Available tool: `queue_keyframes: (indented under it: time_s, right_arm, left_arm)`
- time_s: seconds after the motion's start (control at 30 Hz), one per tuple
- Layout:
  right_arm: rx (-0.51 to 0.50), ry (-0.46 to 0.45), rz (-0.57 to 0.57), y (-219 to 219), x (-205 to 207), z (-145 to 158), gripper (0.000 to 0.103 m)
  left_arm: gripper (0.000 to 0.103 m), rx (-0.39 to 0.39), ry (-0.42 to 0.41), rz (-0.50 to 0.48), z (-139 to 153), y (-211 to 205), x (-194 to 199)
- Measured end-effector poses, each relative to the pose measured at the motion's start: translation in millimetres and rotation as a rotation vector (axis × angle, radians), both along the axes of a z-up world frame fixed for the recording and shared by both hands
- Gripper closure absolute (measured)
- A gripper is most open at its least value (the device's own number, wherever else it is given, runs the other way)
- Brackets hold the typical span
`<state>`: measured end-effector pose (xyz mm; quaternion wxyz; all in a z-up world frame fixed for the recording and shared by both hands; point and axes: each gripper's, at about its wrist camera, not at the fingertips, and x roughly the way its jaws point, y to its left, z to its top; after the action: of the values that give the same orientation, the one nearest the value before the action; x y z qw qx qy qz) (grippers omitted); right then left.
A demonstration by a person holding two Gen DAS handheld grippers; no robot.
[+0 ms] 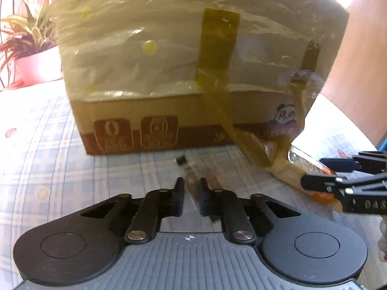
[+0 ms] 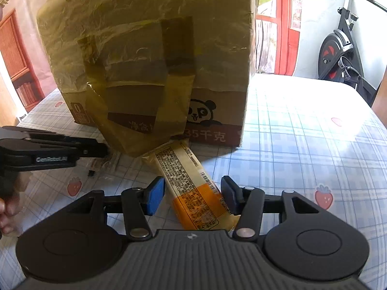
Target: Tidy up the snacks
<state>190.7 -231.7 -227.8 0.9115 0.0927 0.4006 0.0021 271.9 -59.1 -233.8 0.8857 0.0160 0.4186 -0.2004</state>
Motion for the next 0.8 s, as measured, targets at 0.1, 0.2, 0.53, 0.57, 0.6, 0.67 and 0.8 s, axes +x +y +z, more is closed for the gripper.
queue_keyframes:
  time_s: [0.1,0.2,0.53,0.57,0.6,0.67,0.8]
  right_arm:
    - [0.009,0.006,-0.006,2.9,-2.5,0.8,0.049]
    - [0.013,0.008,-0.003,5.0,-7.1,0.6,0.050]
    - [0.022,0.015,-0.013,2.7,-9.3,-2.2,0.051]
    - [0.025,0.015,-0.015,2.2,-9.6,-2.5,0.051]
    - [0.029,0.015,-0.017,1.5,-10.2,-3.1,0.051]
    - [0.045,0.026,-0.018,0.1,-10.4,-5.4,0.053]
    - [0.055,0.023,-0.020,-0.8,-11.9,-7.5,0.054]
  left_arm:
    - [0.092,-0.002,-0.005,-0.021,-0.2,7.8,-12.7]
    - [0.091,-0.015,0.020,0.006,0.7,14.4,-15.6]
    - [0.045,0.012,0.004,0.053,5.8,-8.7,-3.4]
    - [0.044,0.026,0.003,0.057,4.8,-13.0,-0.5]
    - [0.044,0.040,0.000,0.062,3.5,-16.8,1.7]
    - [0.039,0.065,-0.016,0.060,2.4,-25.8,4.5]
    - [0.038,0.127,-0.049,0.046,-0.4,-40.1,5.6]
